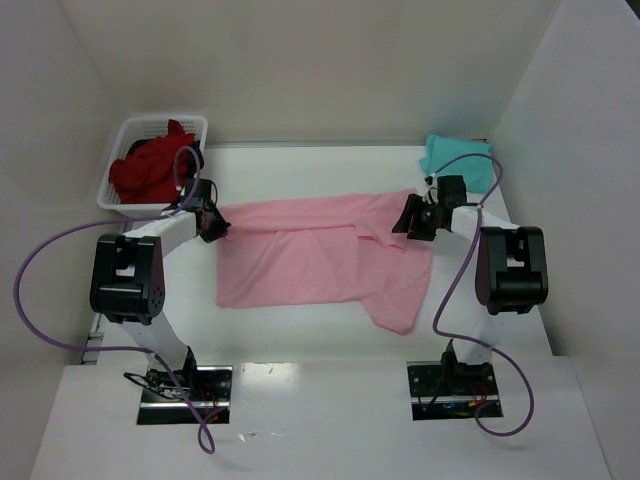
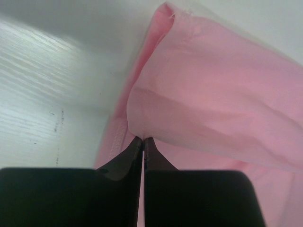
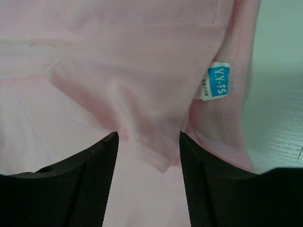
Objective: Fold and stack the t-shirts
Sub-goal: Fold the flattened tshirt in 1/3 of the way
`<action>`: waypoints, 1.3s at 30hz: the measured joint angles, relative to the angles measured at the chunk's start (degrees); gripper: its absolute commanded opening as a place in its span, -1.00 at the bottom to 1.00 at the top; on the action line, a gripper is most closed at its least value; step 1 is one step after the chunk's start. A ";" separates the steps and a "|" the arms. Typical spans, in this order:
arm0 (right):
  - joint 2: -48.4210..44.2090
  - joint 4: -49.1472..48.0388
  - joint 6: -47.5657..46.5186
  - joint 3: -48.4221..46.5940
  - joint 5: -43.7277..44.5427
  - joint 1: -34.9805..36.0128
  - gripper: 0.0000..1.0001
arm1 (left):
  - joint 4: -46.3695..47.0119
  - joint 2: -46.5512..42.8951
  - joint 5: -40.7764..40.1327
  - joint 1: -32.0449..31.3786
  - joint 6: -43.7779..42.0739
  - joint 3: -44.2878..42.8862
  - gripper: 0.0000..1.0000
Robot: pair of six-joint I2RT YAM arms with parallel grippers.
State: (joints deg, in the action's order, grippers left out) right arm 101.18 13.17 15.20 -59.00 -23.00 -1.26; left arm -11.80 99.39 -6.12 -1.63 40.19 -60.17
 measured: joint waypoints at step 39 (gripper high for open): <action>3.25 -0.77 1.66 -2.10 5.80 1.40 -0.79 | -2.75 0.61 -1.54 -0.07 -5.70 -0.48 -0.96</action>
State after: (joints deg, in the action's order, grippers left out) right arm 104.42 12.40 16.86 -61.10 -17.20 0.14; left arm -14.55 100.01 -7.66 -1.69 34.49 -60.64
